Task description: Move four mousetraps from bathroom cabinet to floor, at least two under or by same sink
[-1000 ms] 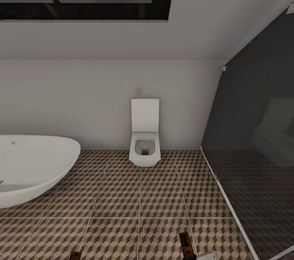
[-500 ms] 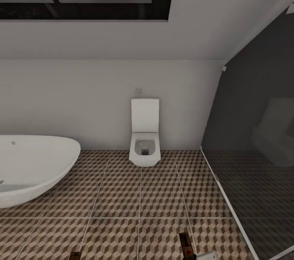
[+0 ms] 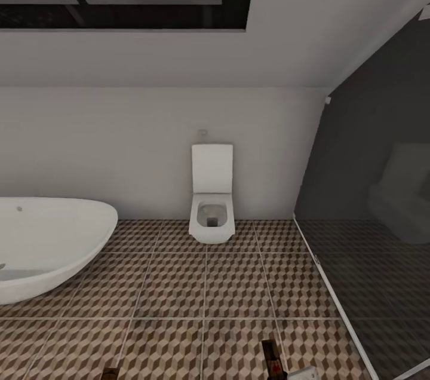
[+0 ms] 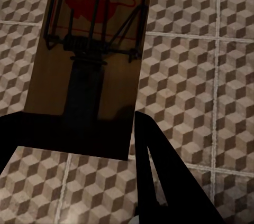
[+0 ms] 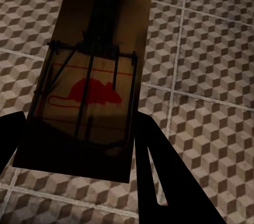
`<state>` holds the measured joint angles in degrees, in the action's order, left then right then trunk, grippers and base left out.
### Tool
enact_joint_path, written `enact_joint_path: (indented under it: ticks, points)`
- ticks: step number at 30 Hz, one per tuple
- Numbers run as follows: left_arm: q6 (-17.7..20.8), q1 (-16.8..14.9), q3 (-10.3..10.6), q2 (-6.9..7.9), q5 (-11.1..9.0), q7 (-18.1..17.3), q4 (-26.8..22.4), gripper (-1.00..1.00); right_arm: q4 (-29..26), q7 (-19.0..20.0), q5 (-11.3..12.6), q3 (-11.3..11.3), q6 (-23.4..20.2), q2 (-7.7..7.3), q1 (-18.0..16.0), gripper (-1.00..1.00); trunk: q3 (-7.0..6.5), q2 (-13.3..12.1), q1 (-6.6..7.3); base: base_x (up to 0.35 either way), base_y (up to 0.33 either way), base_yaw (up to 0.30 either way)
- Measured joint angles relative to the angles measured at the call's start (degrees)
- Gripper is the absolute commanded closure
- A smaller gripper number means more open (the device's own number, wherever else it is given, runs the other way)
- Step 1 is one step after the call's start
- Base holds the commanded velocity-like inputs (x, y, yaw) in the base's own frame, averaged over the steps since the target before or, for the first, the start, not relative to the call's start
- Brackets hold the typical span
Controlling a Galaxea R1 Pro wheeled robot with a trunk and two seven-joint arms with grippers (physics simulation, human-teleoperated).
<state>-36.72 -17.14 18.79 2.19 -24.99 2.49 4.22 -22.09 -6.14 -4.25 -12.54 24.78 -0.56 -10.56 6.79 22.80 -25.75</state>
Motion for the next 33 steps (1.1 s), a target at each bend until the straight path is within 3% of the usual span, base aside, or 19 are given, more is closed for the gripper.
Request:
enact_joint_path:
  ticks: [9, 12, 14, 18, 21, 23, 27, 28, 30, 31, 33]
  points:
    - [0.43, 0.00, -0.09, 0.02, 0.20, 0.31, -0.52, 1.00, -0.54, -0.11, 0.00, 0.11, -0.33, 0.23, 0.00, 1.00, 0.00, 0.00, 0.00, 0.000, 0.000, 0.000]
    - [4.60, -0.01, -0.13, 0.44, 0.31, 0.38, -2.73, 1.00, -1.58, -1.06, -0.15, 0.10, -0.79, 1.13, 0.01, 1.00, 0.00, 0.00, 0.00, 0.000, 0.000, 0.000]
    - [11.81, -0.06, -0.17, 1.74, 0.53, 0.42, -7.95, 1.00, -2.92, -3.01, -0.20, 0.08, -1.82, 1.50, -0.06, 1.00, -0.01, 0.01, 0.00, 0.000, 0.000, 0.000]
    - [30.24, -0.09, -0.23, 4.89, 0.83, 0.46, -24.99, 1.00, -6.98, -6.07, -0.19, 0.07, -7.82, 1.85, -0.36, 1.00, -0.02, 0.01, 0.00, 0.000, 0.000, 0.000]
    - [38.37, -0.15, -0.22, 5.64, 0.91, 0.95, -35.56, 1.00, -11.86, -6.55, -0.20, 0.05, -12.48, 1.98, -0.61, 1.00, -0.02, 0.00, 0.00, 0.000, 0.000, 0.000]
    - [43.35, -0.19, -0.27, 5.75, 0.91, 2.14, -41.29, 1.00, -15.16, -6.69, -0.19, 0.03, -15.19, 2.32, -0.77, 1.00, -0.01, 0.00, 0.00, 0.000, 0.000, 0.000]
    - [60.36, -1.83, -0.30, 4.88, 0.97, 7.55, -53.41, 1.00, -21.73, -6.86, -0.28, -0.03, -21.82, 4.61, -3.33, 1.00, -0.03, 0.00, 0.00, 0.000, 0.000, 0.000]
    - [62.48, -2.40, -0.31, 4.70, 0.99, 8.09, -55.04, 1.00, -22.23, -6.87, -0.25, -0.02, -22.67, 4.87, -4.02, 1.00, -0.02, 0.00, 0.00, 0.000, 0.000, 0.000]
    - [69.38, -5.21, -0.32, 4.16, 1.17, 9.47, -60.86, 1.00, -23.35, -6.93, -0.29, -0.02, -25.98, 5.49, -7.12, 1.00, -0.04, -0.01, 0.00, 0.000, 0.000, 0.000]
    - [70.94, -6.06, -0.33, 4.00, 1.26, 9.74, -62.21, 1.00, -23.48, -6.94, -0.23, 0.00, -26.84, 5.60, -8.02, 1.00, -0.02, 0.00, 0.00, 0.000, 0.000, 0.000]
    - [77.34, -10.64, -0.34, 2.88, 2.29, 11.23, -64.95, 1.00, -23.83, -6.97, -0.18, 0.02, -31.16, 6.06, -12.44, 1.00, -0.04, -0.01, 0.00, 0.000, 0.000, 0.000]
